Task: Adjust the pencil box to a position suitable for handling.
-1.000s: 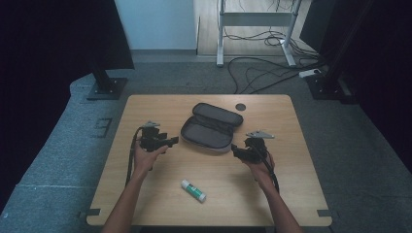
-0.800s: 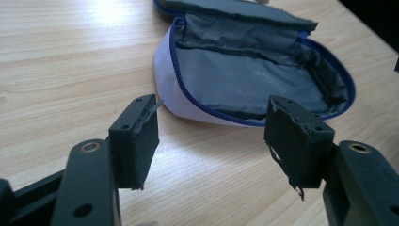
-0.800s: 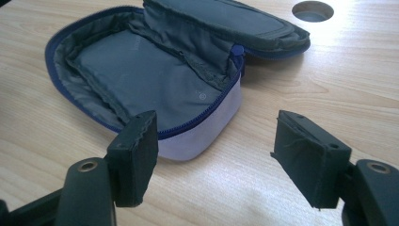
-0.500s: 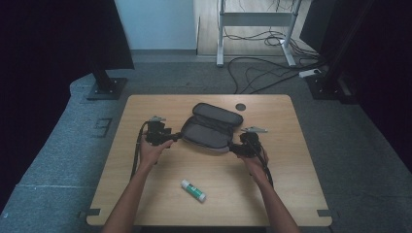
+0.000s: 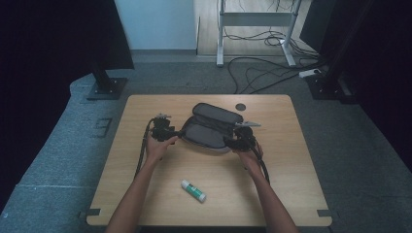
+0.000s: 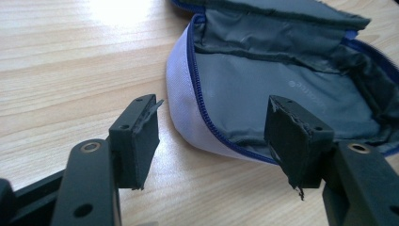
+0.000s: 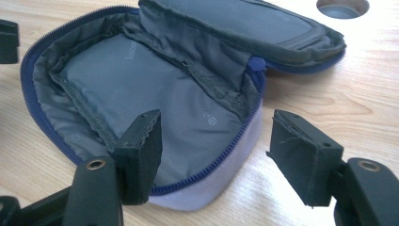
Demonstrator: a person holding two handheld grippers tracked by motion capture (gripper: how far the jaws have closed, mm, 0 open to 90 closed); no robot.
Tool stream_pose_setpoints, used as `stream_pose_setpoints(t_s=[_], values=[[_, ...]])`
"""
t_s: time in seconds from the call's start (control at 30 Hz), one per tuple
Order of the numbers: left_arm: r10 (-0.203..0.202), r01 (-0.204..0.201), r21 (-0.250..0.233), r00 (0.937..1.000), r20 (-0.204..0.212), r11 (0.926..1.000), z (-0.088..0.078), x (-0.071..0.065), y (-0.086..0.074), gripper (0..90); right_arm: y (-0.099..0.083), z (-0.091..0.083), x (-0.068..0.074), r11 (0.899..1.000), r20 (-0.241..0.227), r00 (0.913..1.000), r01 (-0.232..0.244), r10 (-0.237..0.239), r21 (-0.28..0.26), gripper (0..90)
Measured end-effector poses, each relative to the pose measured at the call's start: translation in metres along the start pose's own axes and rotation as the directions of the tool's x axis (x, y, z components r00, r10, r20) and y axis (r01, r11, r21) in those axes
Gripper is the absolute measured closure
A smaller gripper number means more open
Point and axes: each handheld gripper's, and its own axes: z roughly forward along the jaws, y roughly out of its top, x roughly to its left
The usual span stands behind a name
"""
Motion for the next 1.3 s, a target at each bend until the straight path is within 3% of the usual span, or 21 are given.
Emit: stream_pose_setpoints(t_s=[0.23,0.33,0.5,0.63,0.93,1.1,1.3], values=[[-0.011,0.011,-0.001,0.9998,-0.015,0.9999,0.017,0.003,0.001,36.1,-0.002,0.013,0.001,1.000,0.021,0.9998,0.000,0.000,0.024,35.7],[-0.017,0.017,0.006,0.9996,-0.021,0.9998,0.026,0.005,-0.002,40.5,-0.004,0.018,-0.004,0.999,0.035,0.9991,-0.026,0.025,0.032,38.4],[-0.014,0.014,0.011,0.9997,-0.020,0.9998,0.032,0.006,-0.004,48.2,-0.005,0.023,-0.006,0.999,0.053,0.9984,-0.023,0.021,0.041,42.6],[-0.020,0.021,0.025,0.9996,-0.018,0.9995,0.036,0.007,-0.005,57.3,-0.007,0.028,-0.008,0.997,0.058,0.9977,-0.038,0.034,0.060,50.9],[-0.040,0.041,0.036,0.9991,-0.012,0.9985,0.039,0.011,-0.007,63.9,-0.010,0.033,-0.011,0.995,0.060,0.9972,-0.051,0.046,0.086,64.2],[-0.045,0.046,0.029,0.9984,-0.035,0.9985,0.039,0.009,-0.007,70.5,-0.010,0.033,-0.014,0.994,0.067,0.9969,-0.047,0.041,0.095,75.4],[-0.018,0.019,0.041,0.9990,-0.041,0.9990,0.038,0.004,-0.007,76.3,-0.011,0.030,-0.021,0.993,0.045,0.9958,-0.083,0.079,0.082,84.5]])
